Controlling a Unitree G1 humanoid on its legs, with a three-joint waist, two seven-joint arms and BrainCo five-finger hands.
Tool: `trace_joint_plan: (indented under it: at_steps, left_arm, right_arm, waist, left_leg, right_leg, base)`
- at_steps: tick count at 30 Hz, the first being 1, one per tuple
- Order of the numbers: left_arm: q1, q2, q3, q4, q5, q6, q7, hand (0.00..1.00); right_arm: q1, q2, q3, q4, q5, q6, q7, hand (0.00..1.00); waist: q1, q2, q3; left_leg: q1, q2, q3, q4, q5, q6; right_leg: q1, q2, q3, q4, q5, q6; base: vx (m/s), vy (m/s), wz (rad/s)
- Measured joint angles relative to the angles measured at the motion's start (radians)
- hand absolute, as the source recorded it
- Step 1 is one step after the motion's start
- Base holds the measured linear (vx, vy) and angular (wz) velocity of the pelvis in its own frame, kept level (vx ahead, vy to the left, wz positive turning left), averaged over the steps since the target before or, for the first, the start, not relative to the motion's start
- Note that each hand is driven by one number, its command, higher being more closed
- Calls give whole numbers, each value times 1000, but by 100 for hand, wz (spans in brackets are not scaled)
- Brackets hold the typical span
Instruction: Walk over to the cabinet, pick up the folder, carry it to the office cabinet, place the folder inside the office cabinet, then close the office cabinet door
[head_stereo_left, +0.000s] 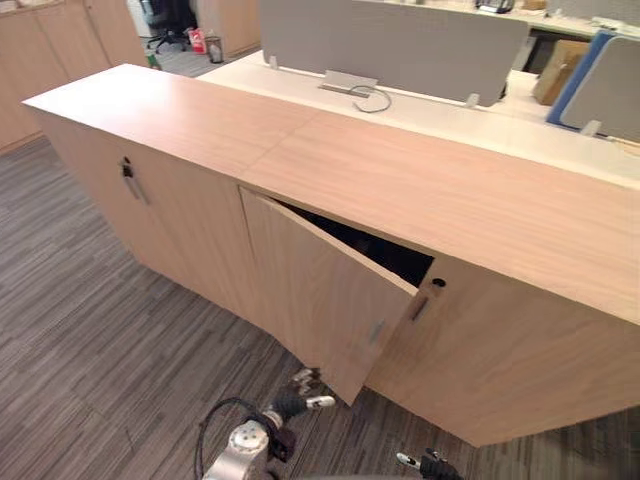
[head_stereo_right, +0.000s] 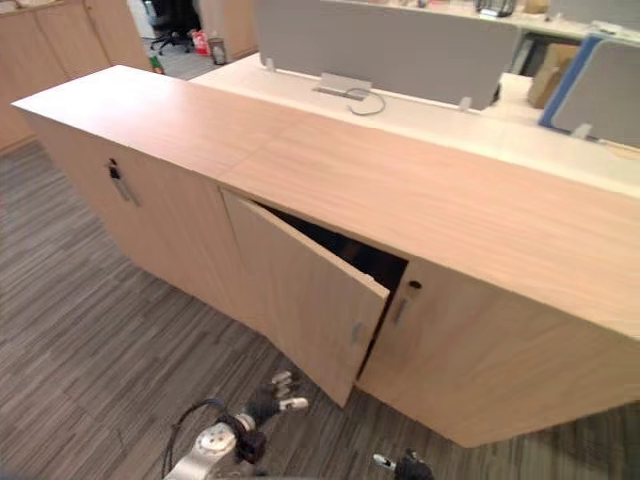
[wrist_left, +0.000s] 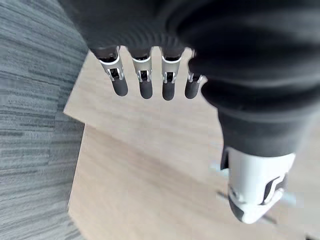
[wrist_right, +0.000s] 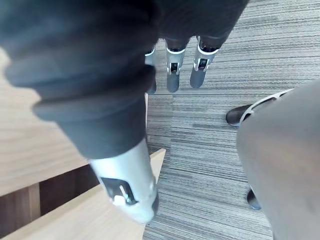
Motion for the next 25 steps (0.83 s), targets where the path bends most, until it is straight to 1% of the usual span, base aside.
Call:
trace_joint_plan:
  at_steps: [1, 2, 4, 5, 6, 7, 8, 9, 10, 11, 12, 13, 14, 15, 16, 18, 20, 24, 25]
  left_arm:
    - [0, -2, 45, 25, 0, -2, 27, 0]
    - [3, -2, 69, 37, 0, -2, 34, 0]
    - [11, -1, 166, 83, -2, -3, 47, 0]
    - [17, -1, 223, 112, -9, -3, 50, 0]
    - [23, -1, 246, 129, -11, -4, 52, 0]
    - [32, -2, 288, 177, -12, -5, 52, 0]
    - [33, 1, 309, 210, -6, -5, 52, 0]
    - [44, -2, 351, 263, 20, -4, 54, 0]
    - [61, -3, 390, 304, 74, 0, 56, 0]
    - [71, -4, 413, 323, 86, 1, 56, 0]
    - [79, -9, 453, 344, 119, 2, 63, 0]
    - [84, -4, 471, 357, 145, 4, 65, 0]
    - [89, -4, 478, 363, 150, 5, 67, 0]
    - [94, -4, 493, 381, 163, 6, 73, 0]
    - [99, -6, 503, 392, 166, 8, 79, 0]
    - [111, -16, 526, 398, 163, 8, 86, 0]
    - [120, -23, 549, 401, 160, 8, 92, 0]
    - [119, -21, 541, 414, 160, 8, 107, 0]
    - [117, -10, 511, 420, 162, 7, 109, 0]
  right_arm:
    - [0, -7, 19, -7, 14, -5, -4, 0]
    - [-1, -11, 23, -8, 18, -6, -5, 0]
    - [-2, -24, 23, -7, 25, -7, -5, 0]
    - [-1, -34, 23, -4, 22, -7, -3, 0]
    - [-2, -40, 23, -3, 21, -6, -3, 0]
    - [-3, -51, 22, -2, 18, -6, 0, 0]
    - [-7, -51, 22, 0, 12, -5, 2, 0]
    - [-8, -48, 24, -4, -4, -5, 6, 0]
    - [-6, -44, 31, -9, -16, -4, 8, 0]
    - [-3, -39, 31, -10, -16, -4, 9, 0]
    - [3, -34, 31, -14, -16, -5, 10, 0]
    - [11, -24, 39, -12, -15, -4, 11, 0]
    - [11, -24, 53, -11, -14, -5, 11, 0]
    - [12, -22, 69, -9, -13, -6, 11, 0]
    - [12, -14, 69, -5, -12, -6, 12, 0]
    - [12, -4, 67, 1, -11, -7, 11, 0]
    - [10, 4, 57, 5, -11, -7, 12, 0]
    - [9, 10, 40, 13, -12, -8, 11, 0]
    - [9, 11, 19, 17, -12, -8, 11, 0]
  waist:
    - [3, 2, 14]
    - [4, 6, 22]
    - [20, 22, 40]
    - [31, 26, 45]
    - [37, 34, 44]
    - [44, 53, 42]
    - [44, 53, 43]
    - [43, 46, 44]
    - [43, 36, 43]
    - [43, 32, 38]
    - [43, 23, 22]
    - [46, 9, 8]
    - [48, 10, 1]
    - [44, 2, -19]
    - [44, 3, -29]
    - [45, -1, -36]
    - [51, 1, -40]
    - [49, -2, -43]
    - [43, -5, -45]
  left_leg:
    - [-2, -5, -66, 21, 0, 0]
    - [-1, -9, -99, 27, 0, 0]
    - [3, -45, -246, 29, -3, -5]
    - [5, -71, -357, 9, -14, -24]
    - [15, -81, -411, -16, -25, -41]
    - [63, -89, -497, -90, -43, -74]
    - [76, -93, -490, -111, -40, -84]
    - [94, -100, -453, -135, -33, -79]
    - [110, -102, -424, -149, -33, -75]
    - [112, -106, -411, -158, -31, -71]
    - [119, -115, -396, -183, -21, -63]
    - [145, -125, -379, -229, -4, -59]
    - [148, -129, -374, -249, 5, -54]
    - [161, -136, -367, -282, 18, -54]
    - [168, -141, -366, -308, 27, -49]
    - [184, -144, -364, -332, 33, -49]
    - [194, -142, -365, -343, 35, -50]
    - [213, -141, -368, -361, 35, -50]
    - [220, -141, -372, -364, 35, -50]
  right_leg:
    - [0, 3, 25, 5, 2, -3]
    - [-2, 4, 39, 9, 4, -5]
    - [-18, 4, 93, 21, 6, -5]
    - [-35, 4, 131, 25, 13, -4]
    - [-40, 6, 149, 24, 17, 1]
    - [-56, 14, 187, 21, 25, 13]
    - [-60, 12, 197, 20, 27, 15]
    - [-60, -2, 221, 14, 39, 20]
    - [-53, -15, 241, 6, 54, 22]
    - [-53, -21, 249, 0, 59, 25]
    - [-60, -34, 256, -10, 63, 31]
    - [-65, -46, 271, -21, 68, 36]
    - [-67, -50, 274, -25, 69, 38]
    - [-70, -58, 274, -34, 70, 40]
    - [-70, -62, 273, -42, 70, 40]
    - [-67, -64, 272, -53, 71, 40]
    - [-62, -59, 266, -59, 71, 40]
    - [-45, -59, 254, -73, 71, 40]
    - [-36, -60, 242, -75, 71, 40]
  base:
    - [-76, -15, -45]
    - [-79, 17, -55]
    - [-96, 68, -65]
    - [-98, 87, -70]
    - [-56, 125, -91]
    - [-25, 123, -73]
    - [-32, 185, -77]
    - [-17, 186, -64]
    - [-12, 185, -61]
    - [23, 144, -43]
    - [30, 113, -31]
    - [44, 91, -26]
    - [68, 58, -20]
    - [88, 34, -6]
    - [101, 30, -1]
    - [133, 20, -2]
    - [122, 6, -2]
    - [70, 3, 1]
    - [24, 7, 5]
